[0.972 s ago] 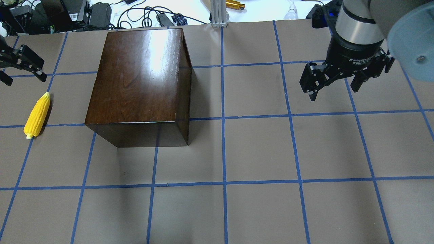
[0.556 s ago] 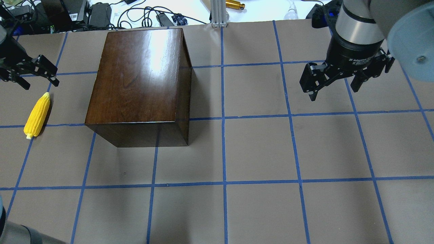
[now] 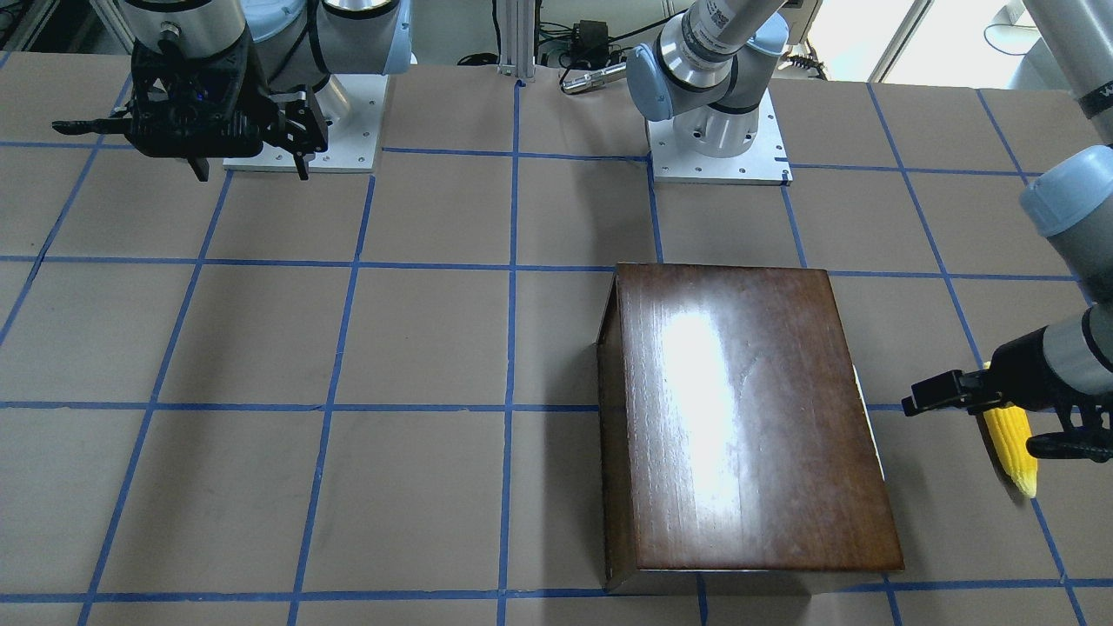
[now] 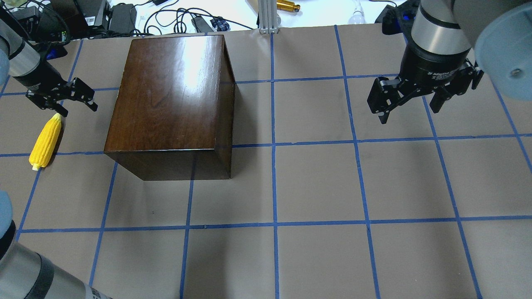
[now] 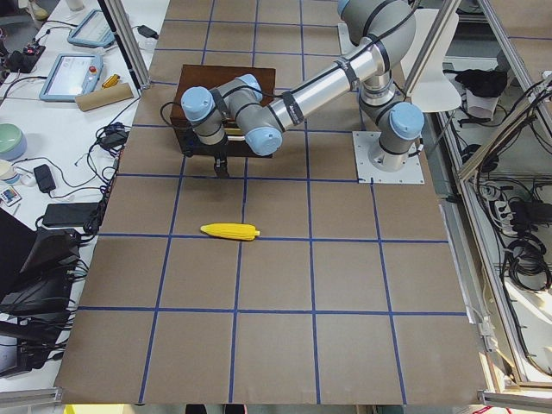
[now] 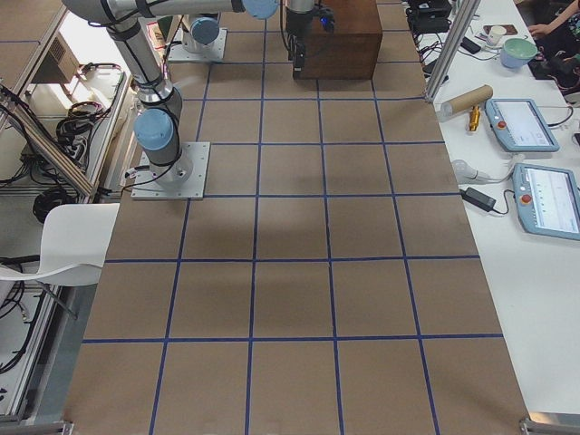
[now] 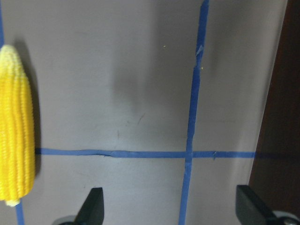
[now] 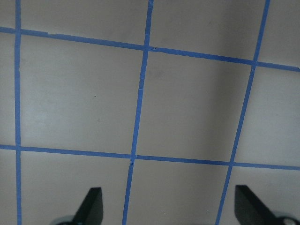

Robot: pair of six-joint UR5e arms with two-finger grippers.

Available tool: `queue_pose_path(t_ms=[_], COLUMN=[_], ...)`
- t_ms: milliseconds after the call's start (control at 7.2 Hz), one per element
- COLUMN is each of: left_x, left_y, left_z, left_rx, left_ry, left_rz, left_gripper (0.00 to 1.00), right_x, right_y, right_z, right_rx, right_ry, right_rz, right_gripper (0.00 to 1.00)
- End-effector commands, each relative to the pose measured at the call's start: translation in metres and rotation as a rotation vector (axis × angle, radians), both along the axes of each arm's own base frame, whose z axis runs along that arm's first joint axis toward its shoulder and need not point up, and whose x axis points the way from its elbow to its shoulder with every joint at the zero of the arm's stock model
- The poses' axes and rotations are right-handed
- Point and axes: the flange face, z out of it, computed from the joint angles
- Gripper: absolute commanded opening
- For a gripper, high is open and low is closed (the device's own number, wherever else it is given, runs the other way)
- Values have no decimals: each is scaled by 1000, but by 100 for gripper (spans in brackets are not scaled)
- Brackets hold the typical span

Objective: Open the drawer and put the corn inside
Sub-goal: 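Reach the left gripper to the white drawer handle and grasp it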

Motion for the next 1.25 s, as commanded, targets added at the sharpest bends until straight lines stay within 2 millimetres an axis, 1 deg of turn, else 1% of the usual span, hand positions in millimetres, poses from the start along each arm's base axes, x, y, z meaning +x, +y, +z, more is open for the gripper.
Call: queue_pose_path(t_ms=[0,139,278,694,1111], left_x=[-15,-20,-20,-25,-24], left_y=[-4,-6,-8,-6,-9], left_z=[10,9,3,-25,-38], left_rx=[-88,-111,-114,-75,-59], left_ry=[147,193,204,227,234], left_rz=[-17,-32,-57,-62,-60], left_gripper=[100,100,100,100,100], right_x=[0,0,0,0,0], right_y=[0,0,0,0,0], right_z=[0,0,0,0,0], right_rx=[-1,1,1,1,-1], right_ry=[0,0,0,0,-2], right_rz=[0,0,0,0,0], right_gripper=[100,100,100,100,100])
